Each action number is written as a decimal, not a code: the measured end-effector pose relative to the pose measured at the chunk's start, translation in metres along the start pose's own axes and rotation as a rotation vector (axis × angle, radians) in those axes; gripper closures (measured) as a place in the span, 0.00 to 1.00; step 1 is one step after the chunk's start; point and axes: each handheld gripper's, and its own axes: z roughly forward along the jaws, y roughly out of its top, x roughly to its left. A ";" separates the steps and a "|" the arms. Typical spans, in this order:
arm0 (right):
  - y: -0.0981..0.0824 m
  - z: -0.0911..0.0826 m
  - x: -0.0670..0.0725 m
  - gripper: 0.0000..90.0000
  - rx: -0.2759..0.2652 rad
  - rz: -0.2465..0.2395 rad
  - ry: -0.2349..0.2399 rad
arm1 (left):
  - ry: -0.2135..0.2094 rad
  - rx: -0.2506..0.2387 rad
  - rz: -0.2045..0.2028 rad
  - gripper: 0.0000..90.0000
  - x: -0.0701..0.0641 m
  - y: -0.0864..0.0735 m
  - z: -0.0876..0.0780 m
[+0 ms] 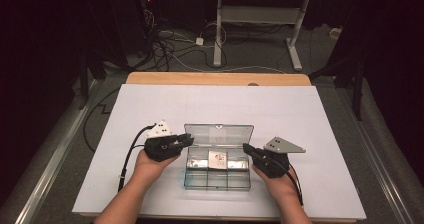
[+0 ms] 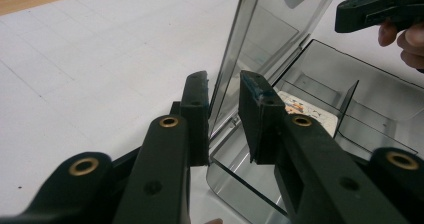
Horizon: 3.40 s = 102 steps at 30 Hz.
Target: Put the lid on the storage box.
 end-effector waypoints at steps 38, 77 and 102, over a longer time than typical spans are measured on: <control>-0.011 -0.007 0.010 1.00 0.040 -0.024 -0.001 | -0.048 0.053 -0.076 0.83 -0.026 -0.033 -0.036; -0.052 -0.042 -0.005 0.30 0.188 0.007 -0.140 | -0.089 0.091 0.066 0.95 -0.055 -0.041 -0.031; -0.050 -0.041 -0.003 0.00 0.203 0.045 -0.172 | 0.071 0.159 0.002 0.91 -0.023 -0.075 -0.050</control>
